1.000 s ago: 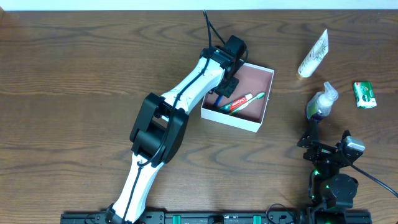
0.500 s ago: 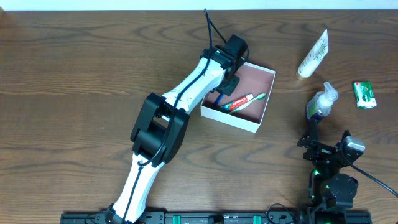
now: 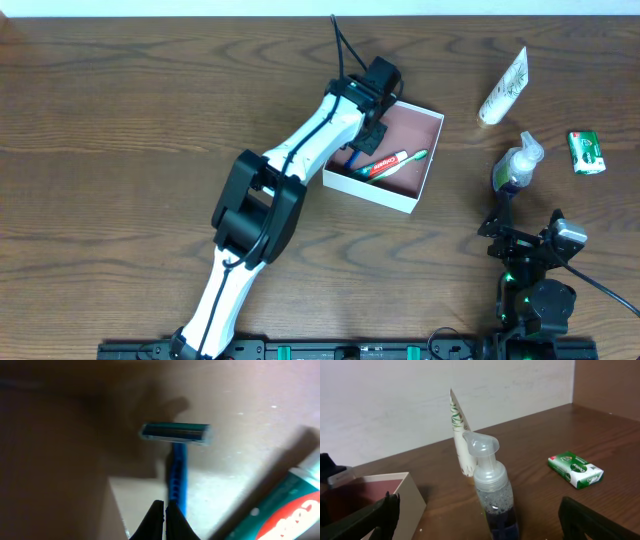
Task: Pack container
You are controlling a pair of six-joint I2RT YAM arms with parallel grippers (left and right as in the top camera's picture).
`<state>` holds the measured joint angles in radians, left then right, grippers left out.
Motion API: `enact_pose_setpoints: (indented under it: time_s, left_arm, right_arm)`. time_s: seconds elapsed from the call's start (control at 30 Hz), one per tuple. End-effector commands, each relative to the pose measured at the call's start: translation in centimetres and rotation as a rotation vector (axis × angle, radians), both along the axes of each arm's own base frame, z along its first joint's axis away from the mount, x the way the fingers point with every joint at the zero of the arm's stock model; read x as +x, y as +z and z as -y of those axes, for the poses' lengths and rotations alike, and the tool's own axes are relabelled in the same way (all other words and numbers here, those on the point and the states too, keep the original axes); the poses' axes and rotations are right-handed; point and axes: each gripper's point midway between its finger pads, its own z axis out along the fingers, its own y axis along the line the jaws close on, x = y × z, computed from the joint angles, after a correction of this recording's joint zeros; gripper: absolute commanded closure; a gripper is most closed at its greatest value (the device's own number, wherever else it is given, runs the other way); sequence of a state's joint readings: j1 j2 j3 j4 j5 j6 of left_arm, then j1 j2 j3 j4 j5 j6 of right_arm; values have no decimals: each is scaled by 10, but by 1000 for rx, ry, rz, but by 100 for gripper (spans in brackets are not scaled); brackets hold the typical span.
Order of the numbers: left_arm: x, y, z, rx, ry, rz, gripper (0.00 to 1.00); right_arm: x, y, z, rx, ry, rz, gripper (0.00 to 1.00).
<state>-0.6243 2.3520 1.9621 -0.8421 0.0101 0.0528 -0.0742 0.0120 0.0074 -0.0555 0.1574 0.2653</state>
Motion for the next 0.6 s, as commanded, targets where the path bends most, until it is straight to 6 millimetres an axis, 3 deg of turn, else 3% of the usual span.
enact_pose_setpoints:
  time_s: [0.0, 0.3, 0.57]
  left_arm:
    - [-17, -21, 13, 37, -78, -34, 94]
    - [-11, -20, 9, 91, -73, 17, 94]
    - [5, -16, 3, 123, -48, 88, 94]
  right_arm:
    - [0, 0, -3, -16, 10, -3, 1]
    - [0, 0, -3, -16, 10, -3, 1]
    - [0, 0, -3, -16, 10, -3, 1]
